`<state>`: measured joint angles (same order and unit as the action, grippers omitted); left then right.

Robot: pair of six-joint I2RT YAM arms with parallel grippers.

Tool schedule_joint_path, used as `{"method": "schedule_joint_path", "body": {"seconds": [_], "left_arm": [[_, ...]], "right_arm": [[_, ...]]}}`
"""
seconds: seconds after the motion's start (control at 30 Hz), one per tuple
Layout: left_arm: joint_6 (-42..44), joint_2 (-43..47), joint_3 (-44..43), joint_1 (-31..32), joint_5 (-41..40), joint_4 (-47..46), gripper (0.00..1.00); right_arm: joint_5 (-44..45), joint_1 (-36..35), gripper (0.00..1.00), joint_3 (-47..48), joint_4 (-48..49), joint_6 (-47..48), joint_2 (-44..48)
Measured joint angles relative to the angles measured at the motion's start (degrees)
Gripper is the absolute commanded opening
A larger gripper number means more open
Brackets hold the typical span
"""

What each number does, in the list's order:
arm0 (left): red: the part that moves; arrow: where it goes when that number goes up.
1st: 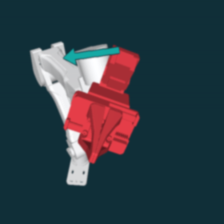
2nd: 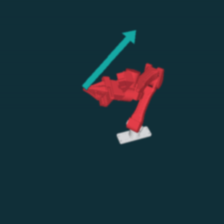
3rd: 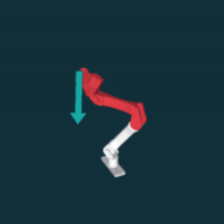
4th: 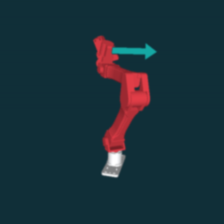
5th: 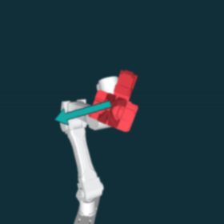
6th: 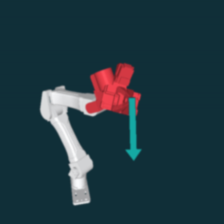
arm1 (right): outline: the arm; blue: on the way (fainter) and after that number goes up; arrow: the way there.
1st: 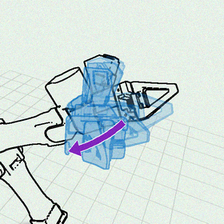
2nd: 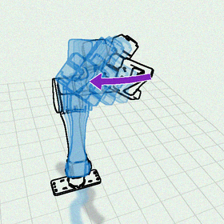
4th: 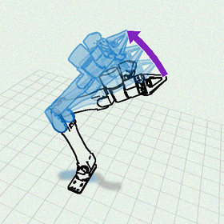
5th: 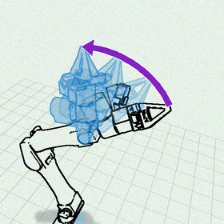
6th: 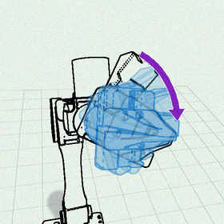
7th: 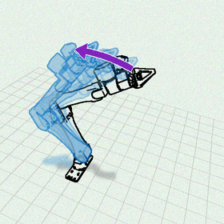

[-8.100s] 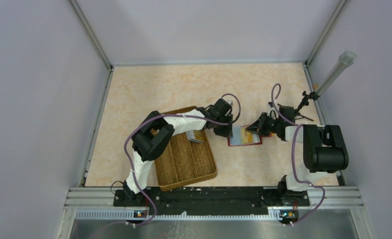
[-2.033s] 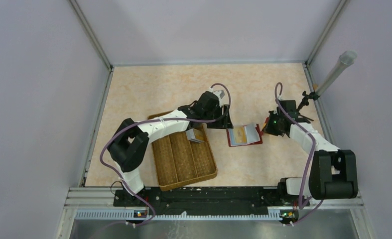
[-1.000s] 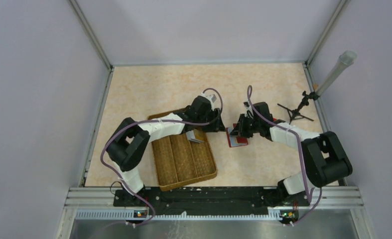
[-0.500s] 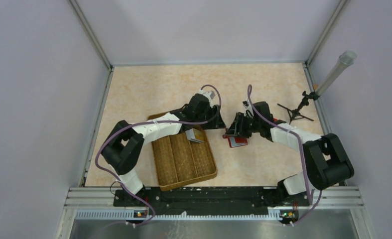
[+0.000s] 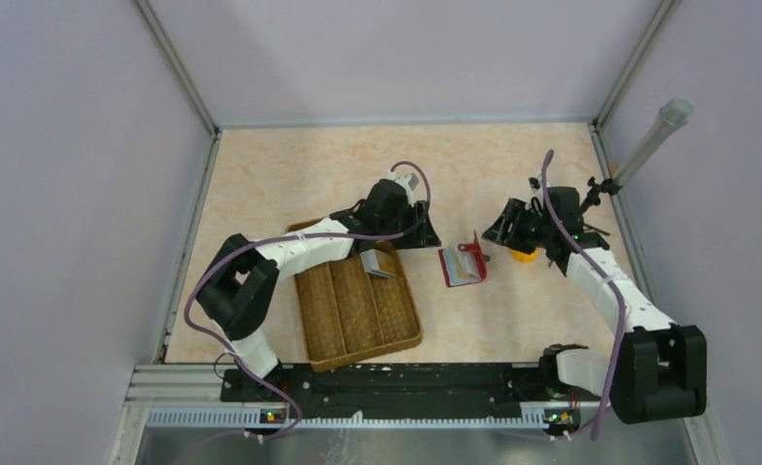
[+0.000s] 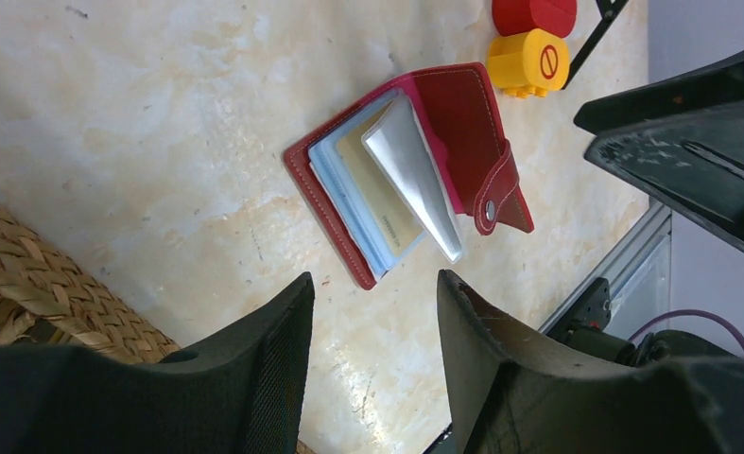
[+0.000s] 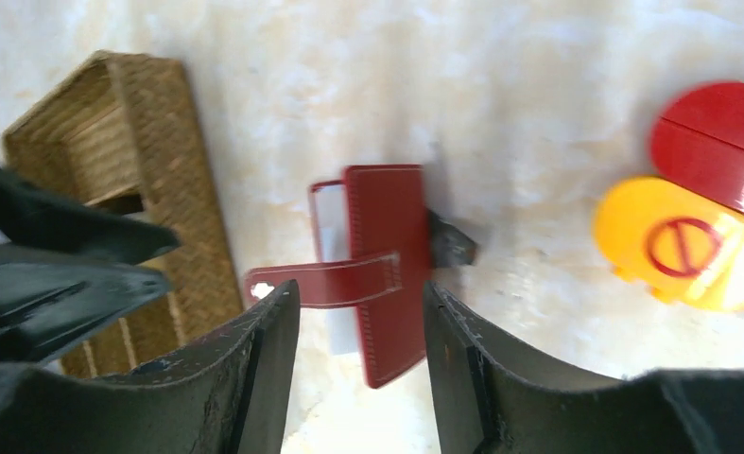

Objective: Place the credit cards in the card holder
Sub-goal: Close the card holder at the center of the board.

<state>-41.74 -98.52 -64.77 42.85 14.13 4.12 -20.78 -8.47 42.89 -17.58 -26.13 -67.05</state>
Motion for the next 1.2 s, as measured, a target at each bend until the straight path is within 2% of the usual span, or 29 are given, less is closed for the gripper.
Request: {"method": "schedule_joint_path", "body": {"seconds": [0.1,0.27,0.77,0.97,1.2], "left_arm": [[-0.17,-0.11,-1.01,0.11,0.15,-0.09,0.52],[-0.39,-1.55,-2.67,0.74,0.83,-0.33,0.52],[-0.52,-10.75,-9.97,2.29,2.49,0.39,0.69],[1.18,-15.1,-13.29,3.23,0.7,3.58,0.77],[3.26,-17.97,-17.79,3.78,-3.32,8.66,0.76]], "right_arm": [[1.36,3.28,0.47,-2.45,-0.35,0.42,0.7],[0.02,3.5,0.42,-6.08,1.42,1.2,-1.62],[-8.52,-1.51,0.41,-8.72,12.7,0.39,-10.97],[-11.02,-2.32,0.43,-8.83,16.22,-0.55,-14.43],[-12.92,-2.4,0.44,-9.6,18.91,-1.01,-16.24]]}}
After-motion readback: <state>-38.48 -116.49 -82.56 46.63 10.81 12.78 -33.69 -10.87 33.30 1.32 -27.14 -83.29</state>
